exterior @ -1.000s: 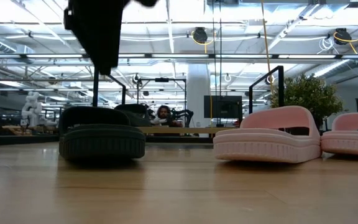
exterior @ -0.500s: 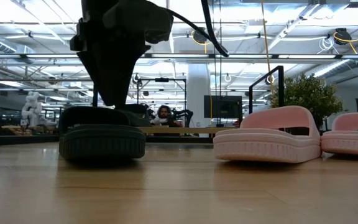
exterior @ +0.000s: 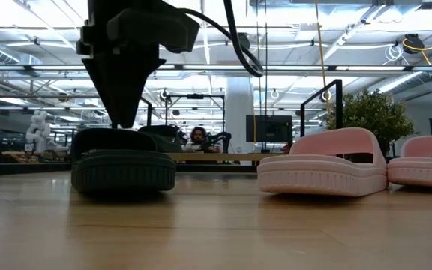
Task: Pick and place slides into the shelf
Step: Put the black slipper on the shelf
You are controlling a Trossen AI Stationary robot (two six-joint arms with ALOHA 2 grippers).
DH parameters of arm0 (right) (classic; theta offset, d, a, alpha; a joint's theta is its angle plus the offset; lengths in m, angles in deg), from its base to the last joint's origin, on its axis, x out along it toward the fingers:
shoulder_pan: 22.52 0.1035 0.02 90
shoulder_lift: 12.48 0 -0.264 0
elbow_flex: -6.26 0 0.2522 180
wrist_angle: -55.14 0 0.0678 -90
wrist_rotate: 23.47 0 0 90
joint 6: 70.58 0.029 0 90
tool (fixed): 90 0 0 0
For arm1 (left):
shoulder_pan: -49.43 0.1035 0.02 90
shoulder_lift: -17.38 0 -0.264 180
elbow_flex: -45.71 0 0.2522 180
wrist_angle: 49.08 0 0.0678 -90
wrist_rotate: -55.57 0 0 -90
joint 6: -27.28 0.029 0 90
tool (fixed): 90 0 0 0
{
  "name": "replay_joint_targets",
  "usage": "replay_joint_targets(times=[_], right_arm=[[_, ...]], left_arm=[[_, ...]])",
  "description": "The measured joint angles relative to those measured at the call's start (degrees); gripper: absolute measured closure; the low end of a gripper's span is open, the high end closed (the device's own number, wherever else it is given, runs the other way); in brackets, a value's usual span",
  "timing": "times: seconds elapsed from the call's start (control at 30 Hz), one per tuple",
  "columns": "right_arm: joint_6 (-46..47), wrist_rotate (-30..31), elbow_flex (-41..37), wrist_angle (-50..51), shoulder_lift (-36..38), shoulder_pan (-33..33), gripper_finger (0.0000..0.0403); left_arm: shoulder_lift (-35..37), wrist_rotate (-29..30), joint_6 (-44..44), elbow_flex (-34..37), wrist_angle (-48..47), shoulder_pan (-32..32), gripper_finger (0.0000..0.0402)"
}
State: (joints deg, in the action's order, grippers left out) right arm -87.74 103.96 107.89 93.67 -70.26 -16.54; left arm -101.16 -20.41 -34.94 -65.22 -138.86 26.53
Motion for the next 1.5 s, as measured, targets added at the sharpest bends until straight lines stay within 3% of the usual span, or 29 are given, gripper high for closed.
replay_joint_targets(times=[0.77, 1.5], right_arm=[[0.6, 0.0, 0.0, 0.0, 0.0, 0.0, 0.0156], [0.6, 0.0, 0.0, 0.0, -0.4, 0.0, 0.0156]], left_arm=[[0.0, 3.3, 0.9, 0.1, -3.7, 0.0, 0.0250], [0.0, 3.3, -2.7, 7.7, -2.6, 0.0, 0.0250]])
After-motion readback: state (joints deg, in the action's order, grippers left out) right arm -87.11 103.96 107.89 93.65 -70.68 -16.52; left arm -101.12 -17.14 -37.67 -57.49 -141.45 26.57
